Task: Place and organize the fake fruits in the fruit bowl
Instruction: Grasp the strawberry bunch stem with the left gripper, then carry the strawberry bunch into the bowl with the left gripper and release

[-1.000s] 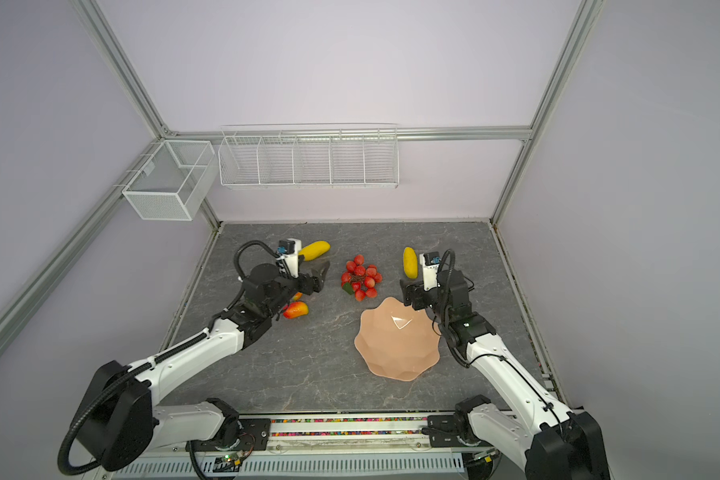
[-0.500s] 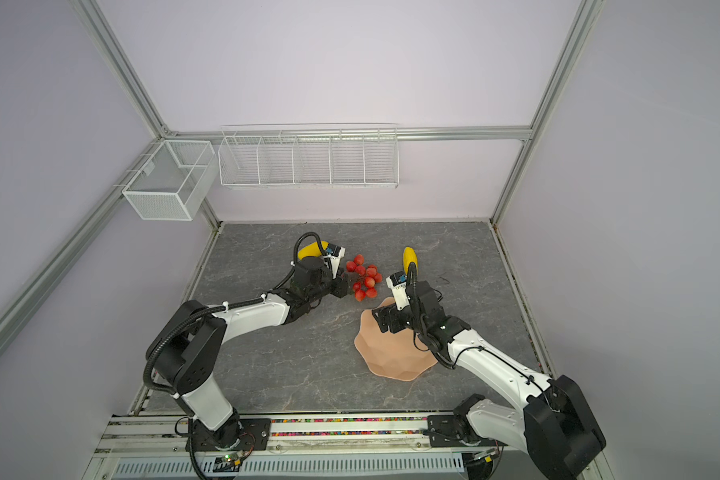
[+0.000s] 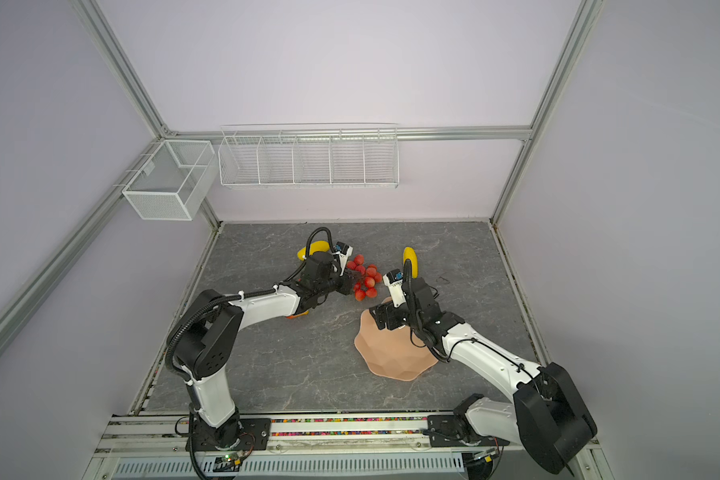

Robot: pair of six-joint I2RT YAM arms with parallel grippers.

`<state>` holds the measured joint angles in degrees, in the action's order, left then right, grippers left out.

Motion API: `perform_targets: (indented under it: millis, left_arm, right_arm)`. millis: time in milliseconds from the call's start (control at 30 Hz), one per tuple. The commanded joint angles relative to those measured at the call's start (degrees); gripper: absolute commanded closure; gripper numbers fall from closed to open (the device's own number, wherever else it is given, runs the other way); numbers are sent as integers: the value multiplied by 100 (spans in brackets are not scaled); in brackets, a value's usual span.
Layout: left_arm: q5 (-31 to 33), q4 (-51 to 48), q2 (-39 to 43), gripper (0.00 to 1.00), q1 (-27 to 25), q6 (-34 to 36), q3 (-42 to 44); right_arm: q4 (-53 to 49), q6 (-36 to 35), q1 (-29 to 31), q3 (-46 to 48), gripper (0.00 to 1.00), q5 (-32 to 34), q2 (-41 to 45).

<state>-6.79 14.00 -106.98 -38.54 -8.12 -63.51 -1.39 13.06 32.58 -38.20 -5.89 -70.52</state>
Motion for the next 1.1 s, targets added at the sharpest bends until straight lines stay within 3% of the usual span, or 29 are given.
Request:
perform_targets:
  millis: [0, 233, 467, 667, 767, 867, 1067]
  left_arm:
    - [-128, -41, -113, 78, 14, 8, -91]
    - [-175, 436, -20, 100, 9, -14, 68]
    - [20, 736, 420, 100, 13, 80, 176]
    - [238, 598, 1346, 100, -80, -81, 440]
    - [200, 177, 1885, 100, -268, 93, 464]
    - [-314, -337, 2284, 100, -469, 62, 355]
    - [-703, -922, 2774, 100, -1356, 105, 476]
  right_arm:
    - [122, -2, 29, -65, 12, 130, 115]
    - [100, 37, 29, -28, 12, 184, 188]
    - [-108, 151, -2, 75, 12, 616, 596]
    - [-966, 615, -394, 134, 11, 1155, 1368]
    - [-1518, 750, -616, 83, 11, 1064, 1737]
    - [-1939, 841, -704, 93, 11, 937, 2195]
    - [-2717, 1179, -819, 222, 11, 814, 3111]
